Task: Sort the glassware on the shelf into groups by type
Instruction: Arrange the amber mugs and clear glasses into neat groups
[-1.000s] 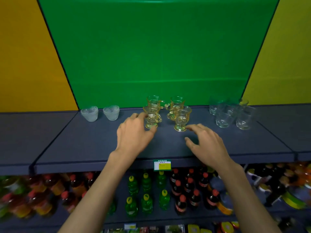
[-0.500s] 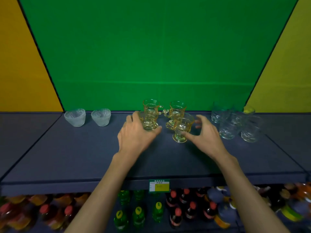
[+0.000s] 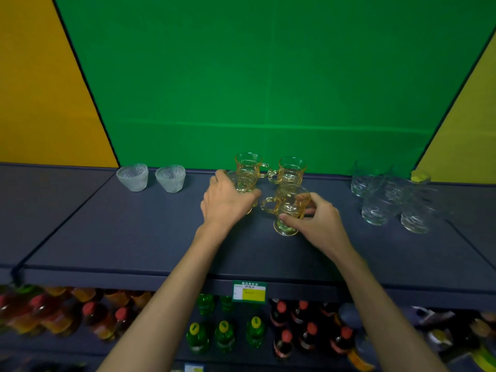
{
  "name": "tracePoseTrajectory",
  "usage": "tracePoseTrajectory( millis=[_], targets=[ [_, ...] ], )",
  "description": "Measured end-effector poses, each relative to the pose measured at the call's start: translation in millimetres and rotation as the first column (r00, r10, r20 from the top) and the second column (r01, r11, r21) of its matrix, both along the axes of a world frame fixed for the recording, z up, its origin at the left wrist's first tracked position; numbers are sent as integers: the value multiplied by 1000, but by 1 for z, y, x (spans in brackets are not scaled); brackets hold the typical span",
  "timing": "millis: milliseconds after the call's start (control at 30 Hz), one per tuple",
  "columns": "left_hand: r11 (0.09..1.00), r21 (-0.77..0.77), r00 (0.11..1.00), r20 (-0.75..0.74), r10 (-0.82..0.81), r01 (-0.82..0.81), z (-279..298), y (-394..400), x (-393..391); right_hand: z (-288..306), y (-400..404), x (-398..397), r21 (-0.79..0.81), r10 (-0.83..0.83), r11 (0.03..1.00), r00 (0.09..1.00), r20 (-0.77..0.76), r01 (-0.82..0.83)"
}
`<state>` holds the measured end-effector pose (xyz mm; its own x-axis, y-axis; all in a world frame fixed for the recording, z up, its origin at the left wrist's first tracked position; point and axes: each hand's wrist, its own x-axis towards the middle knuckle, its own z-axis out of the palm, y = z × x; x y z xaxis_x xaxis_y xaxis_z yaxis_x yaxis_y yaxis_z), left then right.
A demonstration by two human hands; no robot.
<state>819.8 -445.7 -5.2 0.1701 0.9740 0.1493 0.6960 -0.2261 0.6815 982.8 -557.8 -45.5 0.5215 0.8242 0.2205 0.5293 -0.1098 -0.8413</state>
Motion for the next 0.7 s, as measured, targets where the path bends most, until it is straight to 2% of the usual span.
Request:
tracePoseTrajectory(
  millis=[267,433,600,700],
  targets=[
    [998,56,982,-190,5,6,3,1,14,-8,-15,-9,-1,55,998,998,-7,-55],
    [996,87,970,-244,-7,29,10,10,13,2,-20,-1,-21,86,996,996,26,-86],
    [979,-49,957,-205,-204,198,16,25,-19,7,-22,1,-19,110,994,994,17,-109],
    [914,-170,926,-21,-376,367,14,34,-43,5,-21,-1,4,131,991,991,-8,-131]
  ],
)
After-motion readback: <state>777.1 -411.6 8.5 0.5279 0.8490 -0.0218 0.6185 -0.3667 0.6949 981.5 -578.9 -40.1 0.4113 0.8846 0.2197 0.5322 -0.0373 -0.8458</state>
